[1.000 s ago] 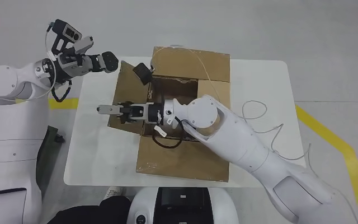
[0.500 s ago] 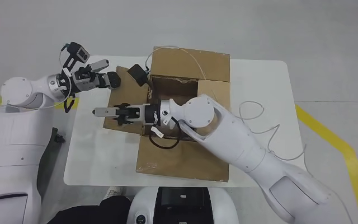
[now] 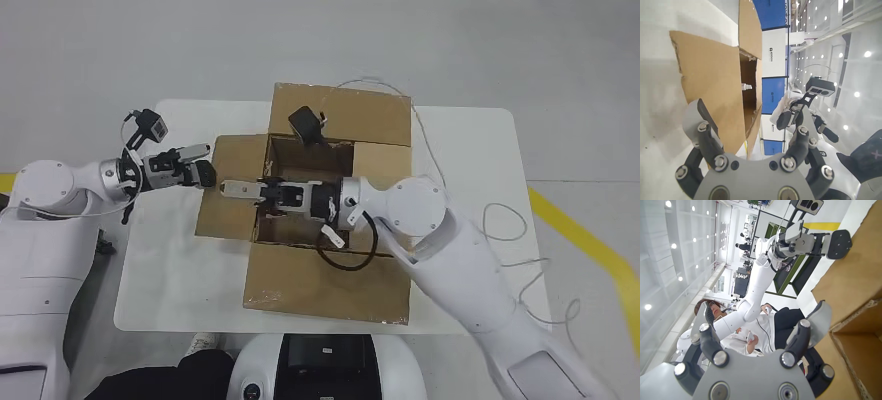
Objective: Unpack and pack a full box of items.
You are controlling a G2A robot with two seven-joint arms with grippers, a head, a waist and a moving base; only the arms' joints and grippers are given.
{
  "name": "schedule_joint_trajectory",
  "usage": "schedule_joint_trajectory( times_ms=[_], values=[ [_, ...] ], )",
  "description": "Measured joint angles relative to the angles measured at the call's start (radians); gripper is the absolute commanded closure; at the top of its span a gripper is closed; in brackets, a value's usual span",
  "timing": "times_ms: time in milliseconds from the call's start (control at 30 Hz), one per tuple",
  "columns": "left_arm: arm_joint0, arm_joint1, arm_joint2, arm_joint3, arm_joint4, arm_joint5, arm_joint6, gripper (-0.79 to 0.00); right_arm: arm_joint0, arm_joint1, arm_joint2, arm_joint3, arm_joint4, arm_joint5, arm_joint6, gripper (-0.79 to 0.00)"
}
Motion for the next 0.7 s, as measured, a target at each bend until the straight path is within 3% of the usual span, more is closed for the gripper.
schedule_joint_trajectory(
  times_ms=[267, 700],
  values=[
    [0.026, 0.003, 0.033, -0.049, 0.002, 0.043, -0.058, -0.785, -0.098, 0.03, 0.088, -0.093, -0.043, 0.047, 0.028, -0.785],
    [0.087, 0.012, 0.045, -0.145, -0.018, 0.096, -0.111, -0.785, -0.165, 0.052, 0.151, -0.154, -0.072, 0.068, 0.043, -0.785]
  ],
)
